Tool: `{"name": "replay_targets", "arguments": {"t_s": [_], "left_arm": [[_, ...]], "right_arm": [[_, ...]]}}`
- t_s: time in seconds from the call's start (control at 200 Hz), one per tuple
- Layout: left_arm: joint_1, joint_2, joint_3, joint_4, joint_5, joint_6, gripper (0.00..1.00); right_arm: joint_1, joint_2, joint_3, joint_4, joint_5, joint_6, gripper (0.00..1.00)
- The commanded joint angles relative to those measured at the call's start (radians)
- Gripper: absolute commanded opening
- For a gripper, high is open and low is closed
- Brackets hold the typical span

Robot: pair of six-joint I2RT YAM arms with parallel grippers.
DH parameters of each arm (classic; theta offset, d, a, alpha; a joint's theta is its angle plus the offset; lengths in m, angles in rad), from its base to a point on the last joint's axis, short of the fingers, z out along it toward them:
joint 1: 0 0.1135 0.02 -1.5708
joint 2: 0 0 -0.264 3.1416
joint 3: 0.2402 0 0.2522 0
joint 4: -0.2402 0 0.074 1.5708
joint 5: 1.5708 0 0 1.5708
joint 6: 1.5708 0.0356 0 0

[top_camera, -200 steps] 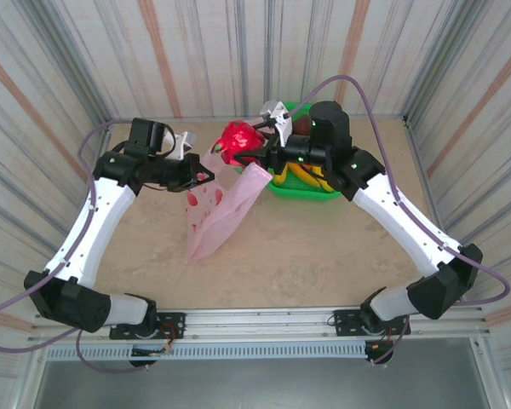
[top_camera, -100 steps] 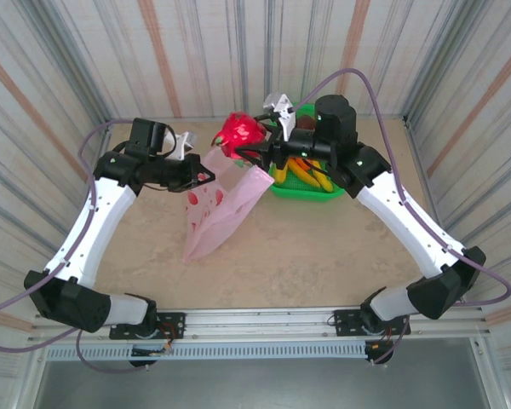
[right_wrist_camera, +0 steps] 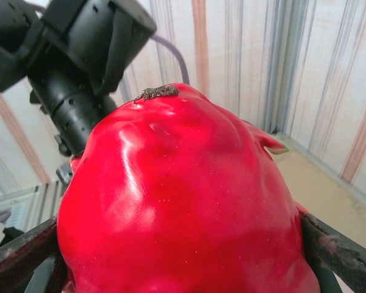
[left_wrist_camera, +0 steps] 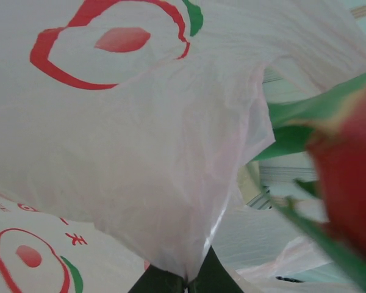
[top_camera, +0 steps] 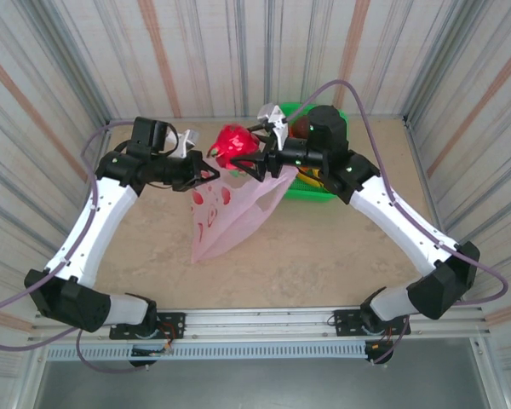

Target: Place the fake fruits into the plastic bag and tie a complex knot

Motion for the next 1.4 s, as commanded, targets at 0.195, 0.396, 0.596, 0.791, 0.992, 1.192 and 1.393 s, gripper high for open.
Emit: {"name": "replay_targets", "arguments": {"t_s": [0.195,0.396,0.596,0.791,0.992,1.192,1.393], "left_arm": [[-0.002,0.001,-0.008,0.078,0.067,-0.089,0.00],[-0.002,-0.001,-0.009,0.065,0.074,-0.074,0.00],[-0.005,-0.003,-0.001,0.047,0.090,-0.039,0.00],[-0.009,0.002,0.010,0.042,0.091,-0.043,0.00],[-0.036,0.027,0.035,0.047,0.085,-0.056,0.00],[-0.070,0.045,0.037,0.080,0.078,-0.079,0.00],[-0.103,0.073,0.033,0.115,0.062,-0.093,0.00]], "right_arm": [[-0.014,-0.095,-0.200,0.101,0.040,0.061,0.42],[-0.060,-0.138,-0.275,0.067,0.084,0.083,0.42],[-0.096,-0.148,-0.316,0.069,0.087,0.118,0.42],[-0.080,-0.121,-0.298,0.002,0.141,0.061,0.41],[-0.037,-0.092,-0.299,-0.024,0.154,0.005,0.41],[-0.008,-0.040,-0.275,-0.042,0.147,-0.028,0.41],[-0.006,-0.014,-0.269,-0.038,0.085,-0.010,0.41]]}}
